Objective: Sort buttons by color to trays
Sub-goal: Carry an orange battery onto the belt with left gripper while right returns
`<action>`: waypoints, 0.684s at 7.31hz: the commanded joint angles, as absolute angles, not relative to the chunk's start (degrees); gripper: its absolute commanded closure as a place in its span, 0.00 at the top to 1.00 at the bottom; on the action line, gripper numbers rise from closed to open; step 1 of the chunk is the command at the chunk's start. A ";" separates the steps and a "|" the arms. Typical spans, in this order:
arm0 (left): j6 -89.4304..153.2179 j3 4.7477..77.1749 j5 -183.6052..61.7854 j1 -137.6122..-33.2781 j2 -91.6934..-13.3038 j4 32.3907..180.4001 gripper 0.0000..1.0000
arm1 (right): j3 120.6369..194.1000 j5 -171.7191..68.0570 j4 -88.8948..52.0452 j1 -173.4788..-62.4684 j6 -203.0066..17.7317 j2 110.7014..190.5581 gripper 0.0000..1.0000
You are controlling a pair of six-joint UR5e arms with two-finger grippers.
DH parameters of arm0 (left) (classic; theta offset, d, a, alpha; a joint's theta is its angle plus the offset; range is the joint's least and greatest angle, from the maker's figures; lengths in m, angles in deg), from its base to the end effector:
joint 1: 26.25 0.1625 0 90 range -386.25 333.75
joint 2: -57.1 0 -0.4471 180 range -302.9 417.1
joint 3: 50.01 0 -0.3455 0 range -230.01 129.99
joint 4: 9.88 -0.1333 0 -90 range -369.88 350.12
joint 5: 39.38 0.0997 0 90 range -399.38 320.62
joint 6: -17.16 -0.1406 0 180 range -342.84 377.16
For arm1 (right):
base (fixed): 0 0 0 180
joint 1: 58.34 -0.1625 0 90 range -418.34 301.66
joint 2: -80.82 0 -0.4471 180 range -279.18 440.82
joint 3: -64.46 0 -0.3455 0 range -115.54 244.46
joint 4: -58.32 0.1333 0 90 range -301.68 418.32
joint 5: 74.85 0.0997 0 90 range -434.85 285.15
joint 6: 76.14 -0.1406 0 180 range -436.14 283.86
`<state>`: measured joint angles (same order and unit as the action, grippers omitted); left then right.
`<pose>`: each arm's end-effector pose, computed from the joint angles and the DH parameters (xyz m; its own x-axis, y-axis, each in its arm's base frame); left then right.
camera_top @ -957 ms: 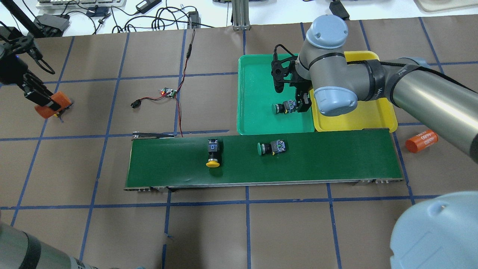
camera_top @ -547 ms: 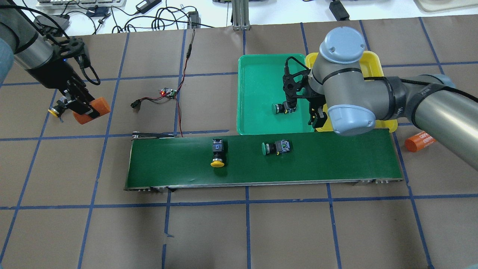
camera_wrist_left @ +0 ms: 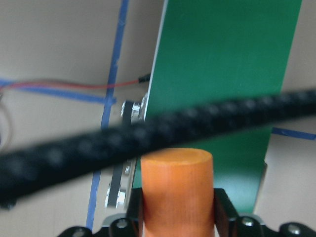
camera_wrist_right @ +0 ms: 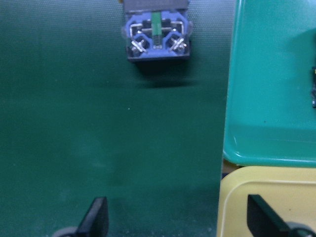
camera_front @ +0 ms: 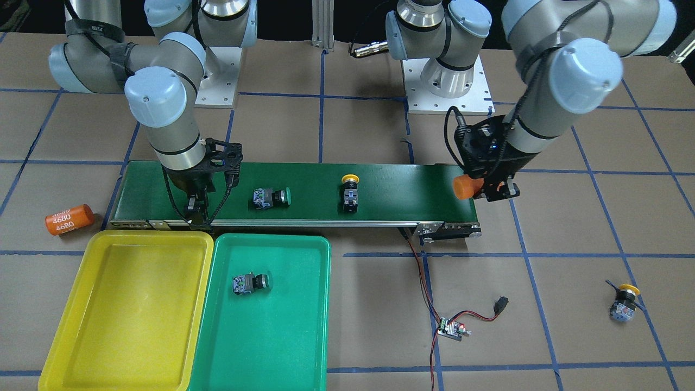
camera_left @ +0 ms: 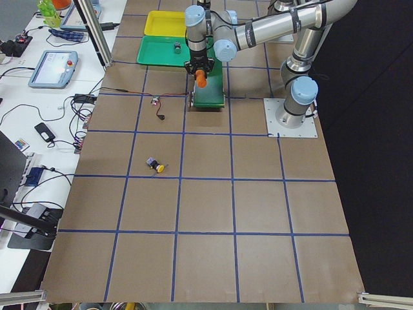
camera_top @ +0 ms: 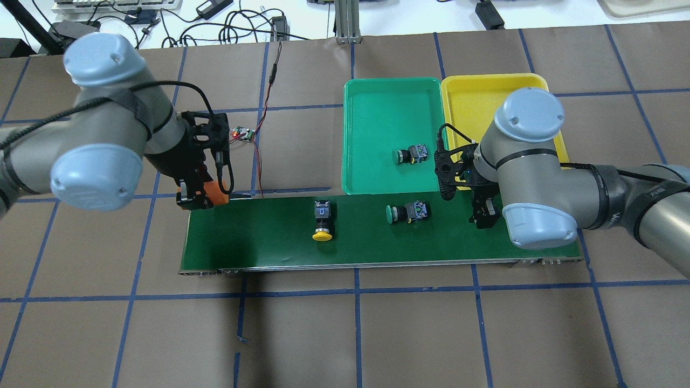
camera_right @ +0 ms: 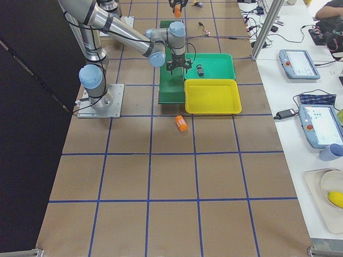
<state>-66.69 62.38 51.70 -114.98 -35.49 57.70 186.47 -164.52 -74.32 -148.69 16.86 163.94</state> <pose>-0.1212 -0.4295 0.3184 -0.1291 0.9907 0.0424 0.9915 0.1282 0.0235 0.1367 -0.4303 0.2557 0.0584 -0.9961 0.0656 -0.9983 -0.0587 -0.0023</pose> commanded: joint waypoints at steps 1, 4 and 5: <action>-65.81 69.07 52.29 -118.53 -34.06 49.01 0.05 | 187.33 -163.98 -73.78 -148.52 16.50 164.32 1.00; -65.37 74.25 50.11 -118.71 -32.46 47.87 0.28 | 187.33 -163.45 -73.69 -149.48 15.97 164.67 1.00; -65.45 74.79 49.57 -118.10 -32.55 47.08 0.72 | 187.07 -163.45 -73.95 -150.79 15.71 164.58 1.00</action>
<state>-65.57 73.33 50.45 -118.53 -32.59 48.09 187.27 -163.51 -73.76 -149.65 15.96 164.59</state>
